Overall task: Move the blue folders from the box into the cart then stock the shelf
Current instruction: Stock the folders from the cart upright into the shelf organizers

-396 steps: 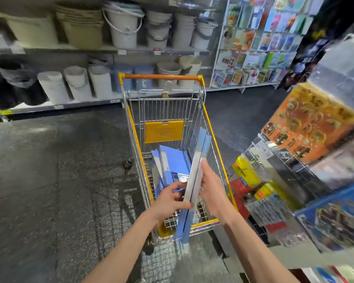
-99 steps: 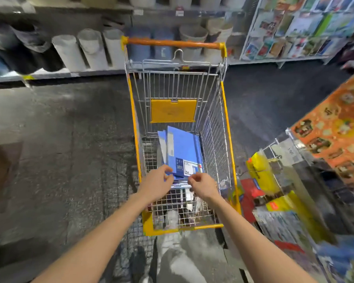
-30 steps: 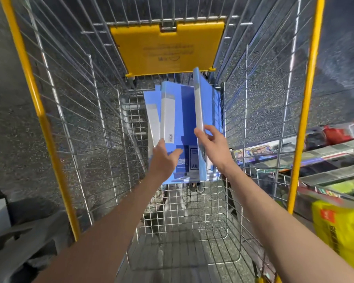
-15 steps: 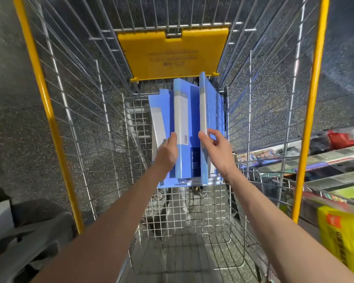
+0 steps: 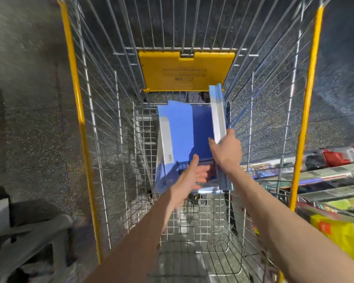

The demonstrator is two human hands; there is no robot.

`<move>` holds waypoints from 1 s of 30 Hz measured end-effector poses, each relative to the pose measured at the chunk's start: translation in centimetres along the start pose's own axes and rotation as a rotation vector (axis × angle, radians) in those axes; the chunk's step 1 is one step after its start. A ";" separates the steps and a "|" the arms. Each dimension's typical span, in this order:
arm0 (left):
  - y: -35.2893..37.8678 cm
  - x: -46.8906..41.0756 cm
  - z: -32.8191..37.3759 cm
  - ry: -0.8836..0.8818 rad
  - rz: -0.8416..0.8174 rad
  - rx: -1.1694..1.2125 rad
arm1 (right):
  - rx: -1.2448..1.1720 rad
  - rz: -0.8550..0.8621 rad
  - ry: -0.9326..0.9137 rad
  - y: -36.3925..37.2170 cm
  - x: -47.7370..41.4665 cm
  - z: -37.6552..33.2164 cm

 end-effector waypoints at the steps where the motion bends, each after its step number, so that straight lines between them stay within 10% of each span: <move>1: -0.3 0.5 0.0 0.016 -0.014 -0.052 | 0.028 0.004 -0.020 -0.3 0.1 -0.2; 20: -7.4 17.0 8.5 0.311 0.200 -0.287 | -0.268 0.067 -0.346 -11.7 19.4 -8.5; 30: -8.8 33.3 14.4 0.755 0.252 -0.229 | -0.727 0.318 -0.491 -25.0 40.1 -11.4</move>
Point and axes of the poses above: each hand's wrist, its own x-axis away from the middle knuckle, its own y-axis out of the palm, z = x × y, the point moved 10 cm from there along -x, towards the middle knuckle, and after that the axes turned 2 degrees about -x, right-handed, at the moved point
